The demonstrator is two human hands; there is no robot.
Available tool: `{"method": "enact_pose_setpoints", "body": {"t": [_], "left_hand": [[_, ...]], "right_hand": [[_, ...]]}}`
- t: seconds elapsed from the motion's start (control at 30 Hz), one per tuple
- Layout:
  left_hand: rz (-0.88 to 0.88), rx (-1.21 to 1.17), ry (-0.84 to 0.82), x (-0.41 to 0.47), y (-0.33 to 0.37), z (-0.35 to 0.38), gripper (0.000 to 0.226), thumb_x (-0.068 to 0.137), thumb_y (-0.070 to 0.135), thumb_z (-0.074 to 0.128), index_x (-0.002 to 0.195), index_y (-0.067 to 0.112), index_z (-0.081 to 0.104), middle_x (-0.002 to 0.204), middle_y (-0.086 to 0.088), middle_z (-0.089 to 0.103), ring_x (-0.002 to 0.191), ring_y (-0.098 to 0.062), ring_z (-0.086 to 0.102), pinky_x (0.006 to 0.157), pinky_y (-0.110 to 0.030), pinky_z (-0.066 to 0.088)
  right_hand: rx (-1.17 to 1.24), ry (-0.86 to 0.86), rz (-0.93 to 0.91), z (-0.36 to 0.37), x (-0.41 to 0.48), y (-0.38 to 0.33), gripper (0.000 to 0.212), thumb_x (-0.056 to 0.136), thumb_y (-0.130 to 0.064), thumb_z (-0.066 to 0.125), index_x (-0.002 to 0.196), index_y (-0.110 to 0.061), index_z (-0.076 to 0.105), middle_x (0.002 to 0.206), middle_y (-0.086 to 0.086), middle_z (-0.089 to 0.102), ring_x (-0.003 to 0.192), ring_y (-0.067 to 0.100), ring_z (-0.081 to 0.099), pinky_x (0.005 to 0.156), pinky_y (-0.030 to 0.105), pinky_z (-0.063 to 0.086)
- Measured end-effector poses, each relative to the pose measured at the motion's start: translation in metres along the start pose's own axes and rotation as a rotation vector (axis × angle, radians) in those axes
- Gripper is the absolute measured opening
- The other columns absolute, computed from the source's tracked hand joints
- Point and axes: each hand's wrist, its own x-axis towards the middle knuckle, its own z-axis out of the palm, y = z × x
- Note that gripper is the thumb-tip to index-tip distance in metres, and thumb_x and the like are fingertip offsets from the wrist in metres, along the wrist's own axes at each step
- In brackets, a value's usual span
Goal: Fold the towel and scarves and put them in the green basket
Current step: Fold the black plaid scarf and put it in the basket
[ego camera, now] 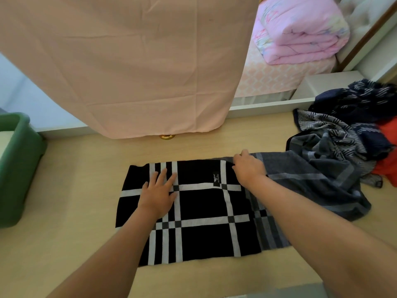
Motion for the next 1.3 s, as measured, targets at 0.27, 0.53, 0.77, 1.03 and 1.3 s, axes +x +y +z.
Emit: {"method": "enact_pose_setpoints", "body": {"t": [0.27, 0.53, 0.77, 1.03, 1.3], "left_hand": [[-0.014, -0.086, 0.230, -0.001, -0.012, -0.004, 0.050, 0.102, 0.033, 0.040, 0.151, 0.024, 0.032, 0.156, -0.004, 0.031, 0.144, -0.024, 0.024, 0.113, -0.043, 0.028], [-0.082, -0.113, 0.267, 0.033, -0.096, -0.039, 0.055, 0.091, 0.004, 0.046, 0.142, 0.024, 0.048, 0.141, 0.001, 0.049, 0.127, -0.025, 0.041, 0.103, -0.039, 0.031], [0.058, 0.030, 0.134, 0.043, -0.147, -0.047, 0.030, 0.097, 0.047, 0.050, 0.120, 0.032, 0.062, 0.112, 0.007, 0.066, 0.106, -0.020, 0.054, 0.090, -0.034, 0.033], [-0.210, -1.050, 0.039, 0.036, -0.162, -0.068, 0.018, 0.096, 0.021, 0.058, 0.086, 0.015, 0.044, 0.075, -0.003, 0.048, 0.063, -0.016, 0.043, 0.059, -0.029, 0.036], [-0.392, -1.027, 0.330, 0.033, -0.176, -0.070, 0.025, 0.084, 0.010, 0.073, 0.101, 0.015, 0.055, 0.093, 0.000, 0.057, 0.082, -0.020, 0.058, 0.063, -0.026, 0.045]], "right_hand": [[-0.011, 0.162, 0.058, -0.013, 0.018, -0.009, 0.021, 0.093, -0.022, 0.061, 0.109, -0.014, 0.050, 0.109, 0.008, 0.045, 0.076, 0.019, 0.043, 0.058, 0.032, 0.037], [0.190, 0.237, -0.347, 0.001, 0.003, -0.115, 0.042, 0.086, -0.018, 0.057, 0.127, -0.018, 0.056, 0.132, 0.010, 0.049, 0.113, 0.029, 0.050, 0.092, 0.039, 0.040], [0.263, 0.010, -0.403, 0.024, -0.009, -0.180, 0.058, 0.100, -0.031, 0.050, 0.153, -0.023, 0.028, 0.165, 0.009, 0.008, 0.152, 0.027, 0.007, 0.122, 0.044, 0.014], [0.258, 0.037, -0.301, 0.029, -0.016, -0.200, 0.057, 0.101, -0.030, 0.041, 0.155, -0.025, 0.024, 0.166, 0.008, 0.005, 0.153, 0.025, 0.001, 0.123, 0.048, 0.012], [0.210, -0.001, -0.251, 0.022, -0.018, -0.217, 0.060, 0.100, -0.029, 0.041, 0.156, -0.024, 0.020, 0.166, 0.009, 0.001, 0.153, 0.026, -0.002, 0.124, 0.046, 0.009]]}}
